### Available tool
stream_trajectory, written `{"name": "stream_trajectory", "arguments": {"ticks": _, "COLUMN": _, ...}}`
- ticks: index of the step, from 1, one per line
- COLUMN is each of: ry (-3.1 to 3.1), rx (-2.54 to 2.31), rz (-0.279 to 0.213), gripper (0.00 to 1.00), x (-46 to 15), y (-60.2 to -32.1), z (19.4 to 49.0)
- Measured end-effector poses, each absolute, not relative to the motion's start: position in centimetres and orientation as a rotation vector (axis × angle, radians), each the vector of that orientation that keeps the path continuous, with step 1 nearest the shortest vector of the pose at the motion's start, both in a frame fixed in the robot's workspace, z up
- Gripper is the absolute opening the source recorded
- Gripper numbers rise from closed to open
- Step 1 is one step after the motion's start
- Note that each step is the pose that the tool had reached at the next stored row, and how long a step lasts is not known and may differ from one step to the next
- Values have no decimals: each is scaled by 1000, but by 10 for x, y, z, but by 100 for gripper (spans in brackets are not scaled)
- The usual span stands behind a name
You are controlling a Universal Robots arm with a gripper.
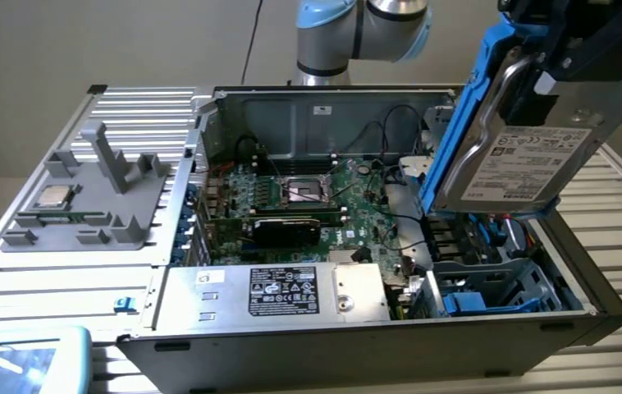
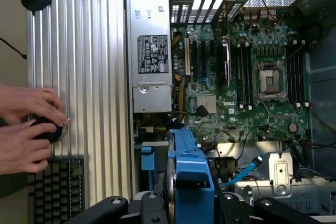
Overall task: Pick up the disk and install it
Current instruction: 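Pick up the disk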
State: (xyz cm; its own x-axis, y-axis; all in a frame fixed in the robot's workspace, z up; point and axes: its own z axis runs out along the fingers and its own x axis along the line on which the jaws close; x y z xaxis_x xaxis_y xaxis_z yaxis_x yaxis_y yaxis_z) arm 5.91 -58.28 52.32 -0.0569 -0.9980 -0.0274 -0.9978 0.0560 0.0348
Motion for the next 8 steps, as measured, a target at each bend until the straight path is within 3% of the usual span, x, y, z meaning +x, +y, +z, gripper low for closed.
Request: {"name": "stream_trajectory", "arguments": {"ticks": 8, "ry": -2278, "rx": 2153, "rz": -65, "gripper": 37, "x": 82, "y": -590, "z": 523}}
